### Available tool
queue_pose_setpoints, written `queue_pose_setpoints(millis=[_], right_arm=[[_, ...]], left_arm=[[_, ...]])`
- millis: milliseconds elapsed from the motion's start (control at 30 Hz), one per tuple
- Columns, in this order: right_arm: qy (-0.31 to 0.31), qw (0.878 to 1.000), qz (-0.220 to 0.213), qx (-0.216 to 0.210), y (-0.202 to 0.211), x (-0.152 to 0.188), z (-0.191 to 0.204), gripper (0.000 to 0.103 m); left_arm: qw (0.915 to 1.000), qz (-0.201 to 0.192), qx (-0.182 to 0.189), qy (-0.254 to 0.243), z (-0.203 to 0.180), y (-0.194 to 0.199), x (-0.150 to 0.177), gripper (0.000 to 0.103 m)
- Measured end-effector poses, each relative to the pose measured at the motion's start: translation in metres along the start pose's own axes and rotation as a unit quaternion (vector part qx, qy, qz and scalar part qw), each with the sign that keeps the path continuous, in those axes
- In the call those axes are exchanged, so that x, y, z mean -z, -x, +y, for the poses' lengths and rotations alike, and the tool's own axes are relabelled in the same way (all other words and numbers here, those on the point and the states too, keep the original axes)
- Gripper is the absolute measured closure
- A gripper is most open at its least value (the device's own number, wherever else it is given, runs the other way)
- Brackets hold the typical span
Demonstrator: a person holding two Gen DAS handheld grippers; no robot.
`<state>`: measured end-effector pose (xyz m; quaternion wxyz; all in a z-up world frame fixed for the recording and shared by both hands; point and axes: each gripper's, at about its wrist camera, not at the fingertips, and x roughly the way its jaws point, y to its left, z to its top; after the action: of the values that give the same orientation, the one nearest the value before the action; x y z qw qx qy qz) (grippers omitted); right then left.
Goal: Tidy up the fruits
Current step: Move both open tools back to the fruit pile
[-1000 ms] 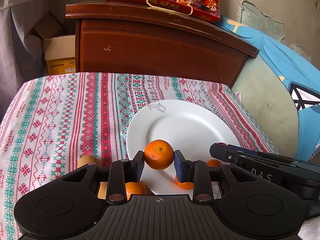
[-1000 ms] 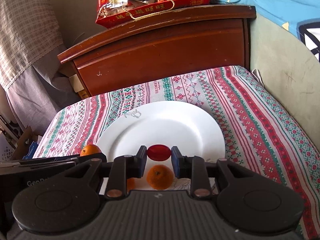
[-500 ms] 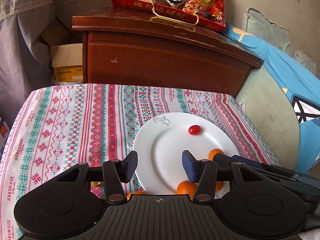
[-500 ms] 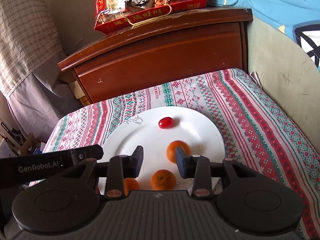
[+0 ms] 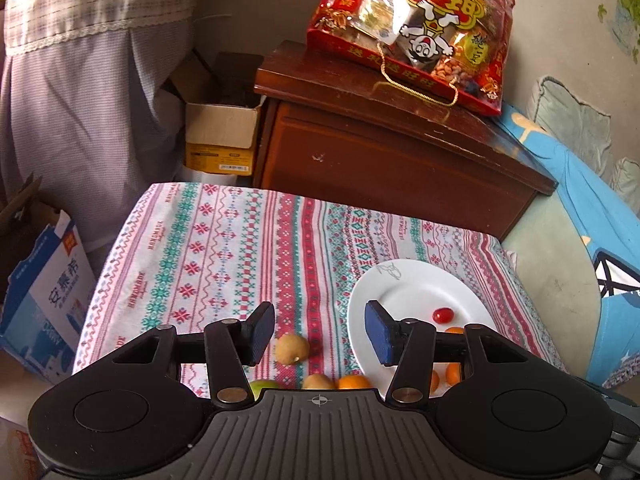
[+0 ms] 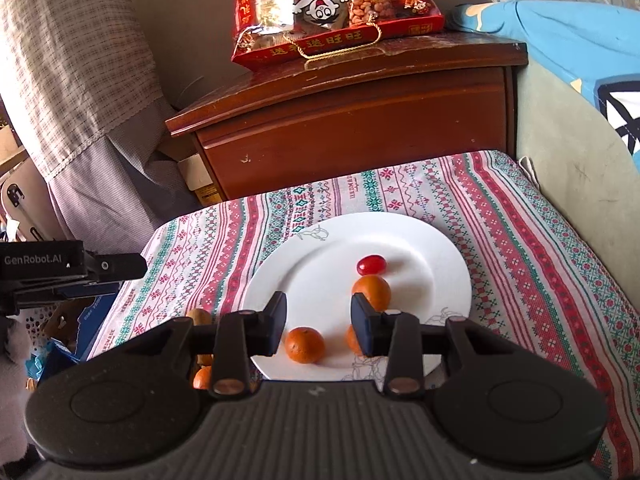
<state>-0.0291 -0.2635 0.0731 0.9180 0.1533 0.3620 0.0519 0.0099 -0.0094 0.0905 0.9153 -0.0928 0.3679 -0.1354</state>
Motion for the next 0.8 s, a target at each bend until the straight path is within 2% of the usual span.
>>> queue_pose_setpoints(millis=[267,367,467,600,800], right_arm=[[0.004,0.999,0.029,-0.015,0.005,0.024,0.009,0.066],[0.003,0.999,0.037,-0.02,0.006,0.031,0.012,0.066],[0.008,0.999,0.045,-0.025,0.004,0.038,0.016,0.066],[0.01,0.998,0.054,-0.036,-0.002,0.044,0.018,0.066],[0.01,0.997,0.058,-0.051,-0.011,0.047,0.025,0.066]], left_arm=[[0.9999,0.003,-0.009,0.004,0.02,0.012,0.015,0.054],[0.9997,0.007,-0.02,-0.008,0.023,0.012,0.022,0.054],[0.9996,0.024,-0.012,-0.009,0.027,0.009,0.033,0.054],[0.9985,0.038,-0.02,-0.034,0.027,0.005,0.05,0.054],[0.9963,0.06,-0.012,-0.061,0.024,0.001,0.069,0.054]])
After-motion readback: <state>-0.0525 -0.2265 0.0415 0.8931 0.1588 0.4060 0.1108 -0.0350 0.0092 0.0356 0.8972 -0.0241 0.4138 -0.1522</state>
